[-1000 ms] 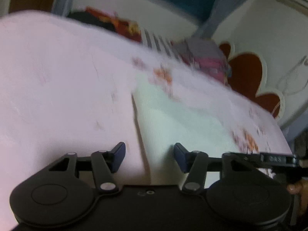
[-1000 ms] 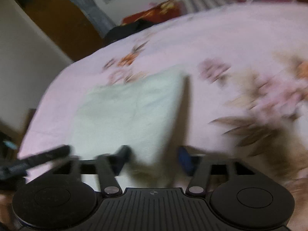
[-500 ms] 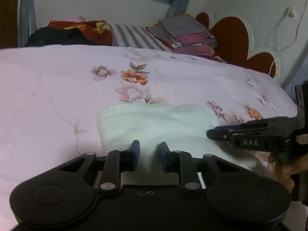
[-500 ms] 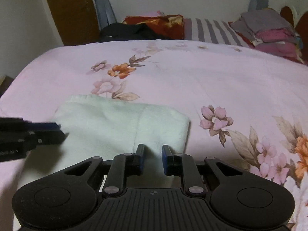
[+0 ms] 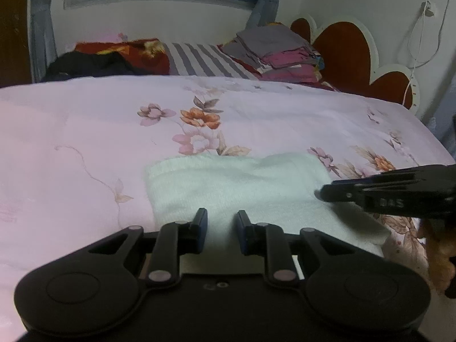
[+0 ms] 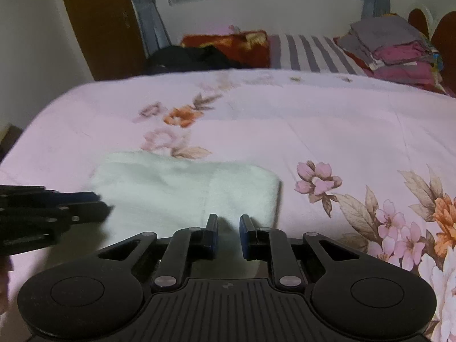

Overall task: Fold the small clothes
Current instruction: 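Press and smooth the folded mint sweater with both open tools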

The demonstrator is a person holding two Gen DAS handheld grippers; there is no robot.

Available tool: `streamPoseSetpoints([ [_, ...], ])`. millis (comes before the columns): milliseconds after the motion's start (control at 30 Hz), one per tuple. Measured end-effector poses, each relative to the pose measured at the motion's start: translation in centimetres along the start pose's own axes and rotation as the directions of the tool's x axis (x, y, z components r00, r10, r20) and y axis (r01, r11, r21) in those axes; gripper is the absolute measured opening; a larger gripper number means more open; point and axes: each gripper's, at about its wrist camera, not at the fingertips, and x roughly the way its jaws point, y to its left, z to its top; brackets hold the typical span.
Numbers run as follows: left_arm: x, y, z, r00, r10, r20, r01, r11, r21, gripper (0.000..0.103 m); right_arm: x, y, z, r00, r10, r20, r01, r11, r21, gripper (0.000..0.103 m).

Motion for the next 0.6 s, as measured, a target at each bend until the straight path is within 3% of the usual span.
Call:
streamPoseSetpoints([
  [233, -2.6, -1.1, -0.3, 0.999, 0.032, 0.04, -0.032, 0.999, 0.005, 0.017, -3.7, 2.5, -0.8, 0.997, 0.056, 0.053, -0.052, 0.996, -0.074, 0.017],
  [467, -5.0, -2.7, -1.7, 0.996, 0.072, 0.061, -0.075, 0.996, 0.05, 0.017, -3.8, 3.9, -2.9, 0.995, 0.097, -0.011, -0.098, 0.984, -0.151, 0.017],
  [567, -5.0, -3.1, -2.8, 0.997, 0.074, 0.035, -0.076, 0.996, 0.057, 0.018, -3.5, 3.4, -3.9, 0.997, 0.069, -0.027, -0.073, 0.984, -0.166, 0.017],
  [600, -4.9, -3.2, -3.2, 0.996, 0.082, 0.02, -0.083, 0.995, 0.063, 0.019, -3.3, 3.0, -4.1, 0.999, 0.019, -0.027, -0.023, 0.986, -0.166, 0.017],
])
